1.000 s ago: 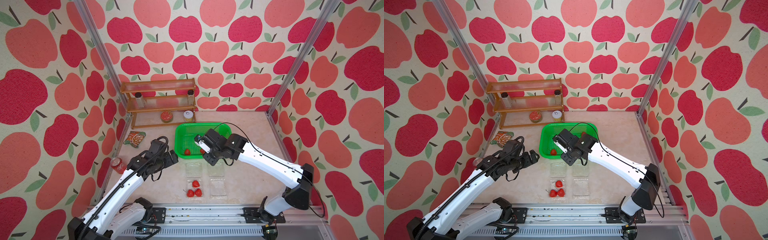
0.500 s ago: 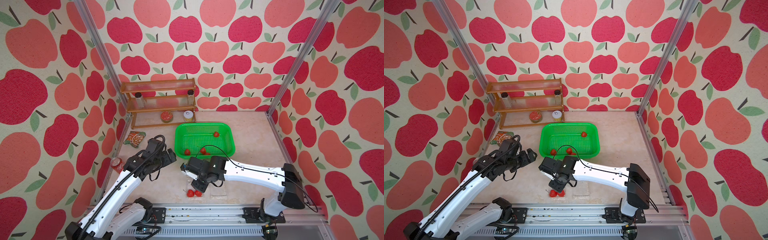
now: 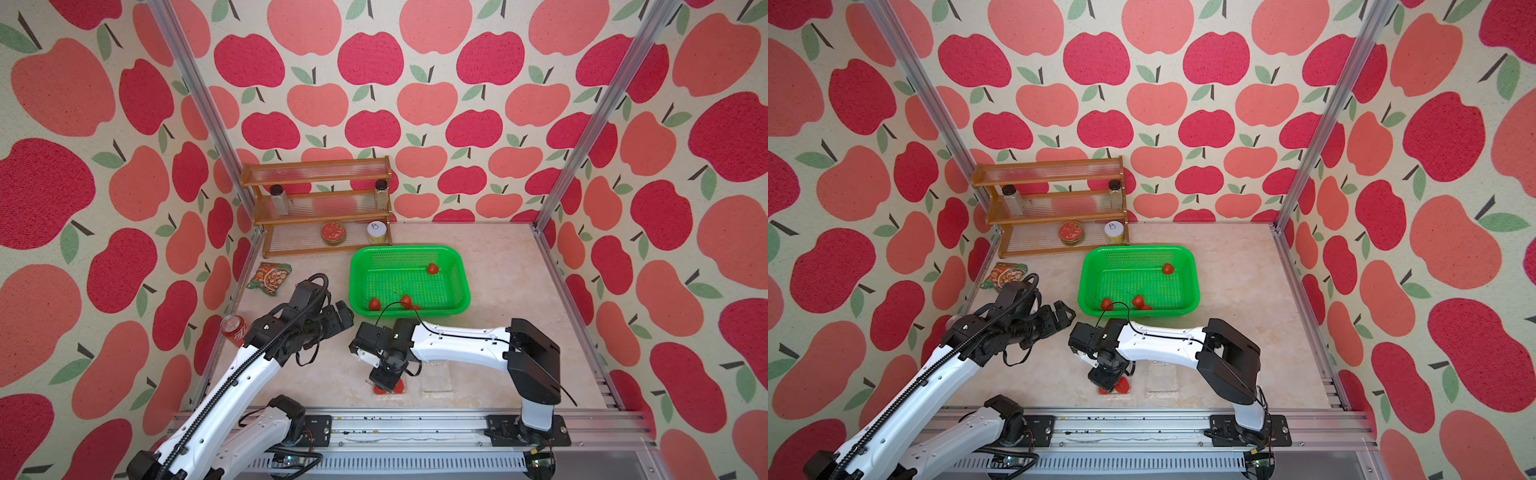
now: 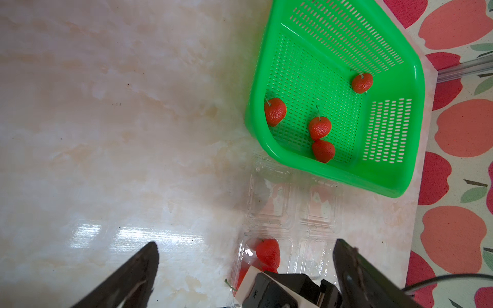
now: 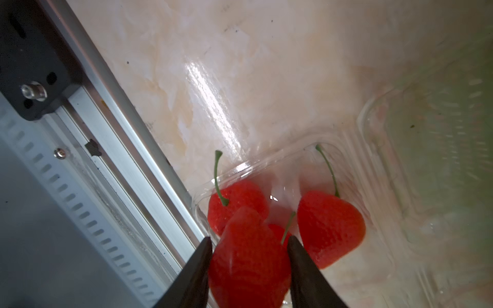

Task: Pack strawberries into containers
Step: Place the strawberry in the packing box.

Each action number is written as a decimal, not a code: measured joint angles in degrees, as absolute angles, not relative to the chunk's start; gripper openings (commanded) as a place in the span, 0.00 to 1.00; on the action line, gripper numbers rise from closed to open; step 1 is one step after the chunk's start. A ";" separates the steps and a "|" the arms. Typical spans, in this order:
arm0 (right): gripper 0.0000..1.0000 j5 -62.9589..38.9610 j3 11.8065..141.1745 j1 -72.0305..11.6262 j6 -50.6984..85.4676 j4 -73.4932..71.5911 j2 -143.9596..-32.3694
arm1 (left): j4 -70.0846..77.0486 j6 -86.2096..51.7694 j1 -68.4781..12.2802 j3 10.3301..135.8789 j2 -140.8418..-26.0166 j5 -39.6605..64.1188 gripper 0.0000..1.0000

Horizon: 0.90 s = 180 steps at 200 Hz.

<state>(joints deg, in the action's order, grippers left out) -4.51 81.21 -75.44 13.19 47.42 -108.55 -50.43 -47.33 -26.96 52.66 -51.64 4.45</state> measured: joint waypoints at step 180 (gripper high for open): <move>0.60 -2.39 77.62 -65.76 16.05 48.31 -94.70 | -49.69 -63.59 -47.20 38.68 -45.50 20.82 0.64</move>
<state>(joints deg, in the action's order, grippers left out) -2.39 77.62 -65.76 16.05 48.31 -94.70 -49.69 -63.59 -47.20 38.68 -45.50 20.82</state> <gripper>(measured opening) 0.601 0.714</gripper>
